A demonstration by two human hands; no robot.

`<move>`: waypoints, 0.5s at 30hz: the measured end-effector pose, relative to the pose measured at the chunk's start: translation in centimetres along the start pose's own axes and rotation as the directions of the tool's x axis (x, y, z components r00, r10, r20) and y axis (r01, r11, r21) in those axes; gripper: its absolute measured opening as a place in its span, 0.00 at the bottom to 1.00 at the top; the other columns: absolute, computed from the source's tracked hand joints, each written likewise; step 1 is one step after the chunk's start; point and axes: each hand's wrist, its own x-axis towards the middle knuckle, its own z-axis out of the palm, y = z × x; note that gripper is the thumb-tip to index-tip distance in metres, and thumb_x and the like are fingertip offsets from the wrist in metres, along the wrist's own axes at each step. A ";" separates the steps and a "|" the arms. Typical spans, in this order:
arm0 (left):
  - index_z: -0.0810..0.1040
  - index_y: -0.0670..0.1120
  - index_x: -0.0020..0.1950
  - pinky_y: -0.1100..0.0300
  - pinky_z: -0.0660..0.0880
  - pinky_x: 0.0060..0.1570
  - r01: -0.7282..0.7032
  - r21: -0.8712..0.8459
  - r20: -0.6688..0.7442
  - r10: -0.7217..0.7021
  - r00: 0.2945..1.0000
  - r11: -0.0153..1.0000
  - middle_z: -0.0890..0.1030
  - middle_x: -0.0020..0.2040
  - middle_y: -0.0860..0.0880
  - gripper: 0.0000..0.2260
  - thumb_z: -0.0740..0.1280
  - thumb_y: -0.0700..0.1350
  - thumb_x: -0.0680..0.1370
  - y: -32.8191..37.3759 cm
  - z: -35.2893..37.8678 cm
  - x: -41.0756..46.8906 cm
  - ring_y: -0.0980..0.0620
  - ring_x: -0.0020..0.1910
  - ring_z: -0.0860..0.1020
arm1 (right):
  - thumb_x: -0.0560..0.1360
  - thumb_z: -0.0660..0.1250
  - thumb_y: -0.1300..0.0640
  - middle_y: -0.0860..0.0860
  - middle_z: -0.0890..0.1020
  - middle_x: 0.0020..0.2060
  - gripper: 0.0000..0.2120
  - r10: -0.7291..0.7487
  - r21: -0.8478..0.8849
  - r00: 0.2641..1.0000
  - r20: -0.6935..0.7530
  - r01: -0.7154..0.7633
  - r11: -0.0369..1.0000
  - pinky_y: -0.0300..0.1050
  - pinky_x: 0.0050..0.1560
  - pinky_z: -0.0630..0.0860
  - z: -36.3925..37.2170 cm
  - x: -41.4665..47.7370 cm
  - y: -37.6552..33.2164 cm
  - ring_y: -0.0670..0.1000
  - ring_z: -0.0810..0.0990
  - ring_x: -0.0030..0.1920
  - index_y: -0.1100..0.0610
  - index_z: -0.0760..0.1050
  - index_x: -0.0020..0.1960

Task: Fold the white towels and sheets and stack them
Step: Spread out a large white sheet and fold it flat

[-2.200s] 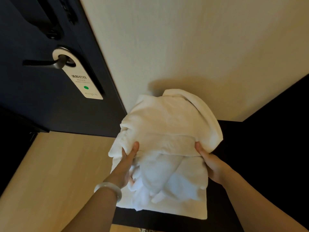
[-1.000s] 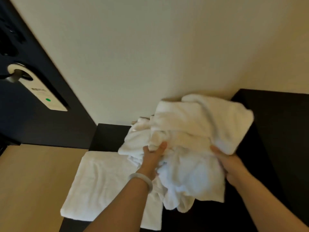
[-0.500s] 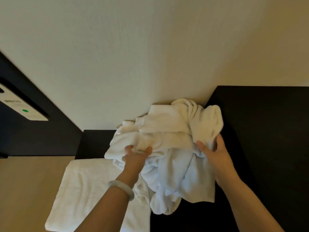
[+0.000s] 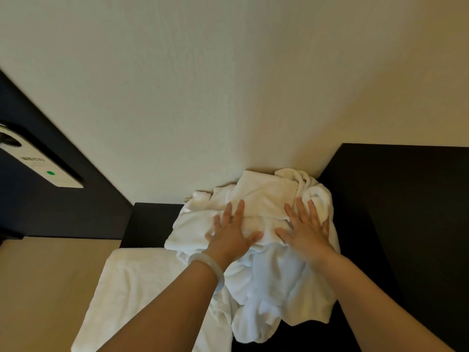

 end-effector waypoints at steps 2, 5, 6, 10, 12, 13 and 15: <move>0.39 0.60 0.79 0.37 0.59 0.71 0.017 -0.125 -0.055 -0.024 0.998 0.992 0.43 0.81 0.52 0.44 0.67 0.65 0.75 0.3 -1.0 -0.6 0.41 0.78 0.51 | 0.80 0.51 0.34 0.47 0.38 0.80 0.33 0.018 -0.075 0.999 -0.050 -0.021 0.997 0.65 0.74 0.40 -1.3 -0.9 -0.4 0.53 0.31 0.78 0.44 0.46 0.80; 0.50 0.49 0.80 0.49 0.65 0.71 0.034 -0.393 -0.116 -0.086 0.990 0.919 0.59 0.77 0.44 0.40 0.72 0.52 0.76 0.4 -3.2 -1.7 0.43 0.73 0.64 | 0.80 0.52 0.37 0.50 0.52 0.80 0.25 -0.006 -0.188 0.969 -0.245 -0.041 0.981 0.63 0.73 0.48 -3.3 -2.6 -1.5 0.55 0.44 0.79 0.45 0.63 0.75; 0.54 0.48 0.80 0.52 0.67 0.68 0.053 -0.466 -0.091 -0.107 0.990 0.883 0.65 0.73 0.44 0.37 0.72 0.48 0.77 0.6 -4.2 -2.0 0.44 0.70 0.68 | 0.81 0.53 0.38 0.50 0.55 0.79 0.24 -0.042 -0.211 0.957 -0.287 -0.020 0.977 0.61 0.72 0.50 -3.8 -2.9 -1.8 0.55 0.47 0.79 0.45 0.63 0.74; 0.73 0.49 0.70 0.59 0.77 0.49 0.096 -0.556 0.082 -0.060 0.995 0.825 0.75 0.58 0.45 0.23 0.70 0.38 0.77 1.3 -7.7 -3.8 0.51 0.51 0.76 | 0.81 0.60 0.45 0.50 0.71 0.70 0.22 -0.110 -0.079 0.959 -0.260 0.092 0.993 0.52 0.68 0.59 -4.3 -2.6 -2.3 0.55 0.64 0.70 0.49 0.66 0.73; 0.77 0.48 0.66 0.57 0.79 0.53 0.071 -0.566 0.077 -0.033 0.996 0.821 0.75 0.52 0.45 0.20 0.69 0.34 0.76 1.2 -9.1 -5.0 0.50 0.50 0.76 | 0.81 0.60 0.47 0.52 0.79 0.58 0.14 -0.098 -0.013 0.959 -0.264 0.098 0.995 0.49 0.60 0.67 -3.8 -2.2 -2.2 0.56 0.70 0.59 0.52 0.75 0.63; 0.78 0.47 0.65 0.57 0.79 0.54 0.065 -0.570 0.062 -0.036 0.997 0.819 0.75 0.51 0.45 0.19 0.68 0.32 0.76 1.1 -9.7 -5.5 0.50 0.50 0.77 | 0.81 0.60 0.49 0.53 0.81 0.52 0.11 -0.087 0.027 0.957 -0.277 0.099 0.995 0.48 0.55 0.68 -3.4 -2.1 -2.0 0.56 0.71 0.55 0.53 0.77 0.55; 0.79 0.45 0.62 0.60 0.80 0.51 0.078 -0.568 0.043 -0.064 0.997 0.820 0.78 0.48 0.45 0.19 0.66 0.29 0.75 0.4 -10.6 -6.7 0.51 0.47 0.78 | 0.80 0.63 0.54 0.55 0.81 0.45 0.09 -0.024 0.207 0.958 -0.285 0.086 0.975 0.49 0.50 0.71 -2.9 -2.0 -1.7 0.56 0.74 0.50 0.55 0.77 0.45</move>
